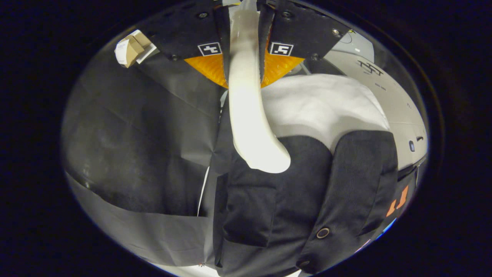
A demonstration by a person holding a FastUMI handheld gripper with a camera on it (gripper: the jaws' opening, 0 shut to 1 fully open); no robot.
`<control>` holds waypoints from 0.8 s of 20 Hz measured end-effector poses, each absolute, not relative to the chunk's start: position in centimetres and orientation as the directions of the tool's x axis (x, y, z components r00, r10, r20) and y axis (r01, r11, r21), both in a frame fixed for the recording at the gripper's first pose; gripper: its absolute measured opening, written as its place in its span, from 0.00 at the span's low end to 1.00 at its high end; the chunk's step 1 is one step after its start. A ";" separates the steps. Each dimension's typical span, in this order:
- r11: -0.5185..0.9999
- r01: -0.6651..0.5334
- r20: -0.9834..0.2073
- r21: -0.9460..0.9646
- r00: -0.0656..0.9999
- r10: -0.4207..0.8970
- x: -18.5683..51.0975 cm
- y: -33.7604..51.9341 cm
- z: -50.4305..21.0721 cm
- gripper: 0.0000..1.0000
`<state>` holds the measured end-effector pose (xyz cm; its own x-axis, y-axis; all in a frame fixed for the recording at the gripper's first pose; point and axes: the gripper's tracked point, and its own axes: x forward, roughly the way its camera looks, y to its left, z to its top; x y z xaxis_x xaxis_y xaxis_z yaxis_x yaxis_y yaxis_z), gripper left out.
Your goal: Iron the clothes twice with a garment steamer, once on the left side and once on the right side.
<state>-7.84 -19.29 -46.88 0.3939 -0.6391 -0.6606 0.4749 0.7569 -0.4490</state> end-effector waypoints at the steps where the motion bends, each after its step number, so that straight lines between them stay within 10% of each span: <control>1: 0.755 0.476 -0.670 -0.451 0.377 -0.639 -8.5 -19.0 -47.3 0.32; 16: 0.755 0.498 -0.658 -0.427 0.401 -0.637 -16.7 -9.4 -37.9 0.32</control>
<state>-16.66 -9.43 -37.93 0.4015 -0.6371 -0.6579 0.4976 0.7548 -0.4273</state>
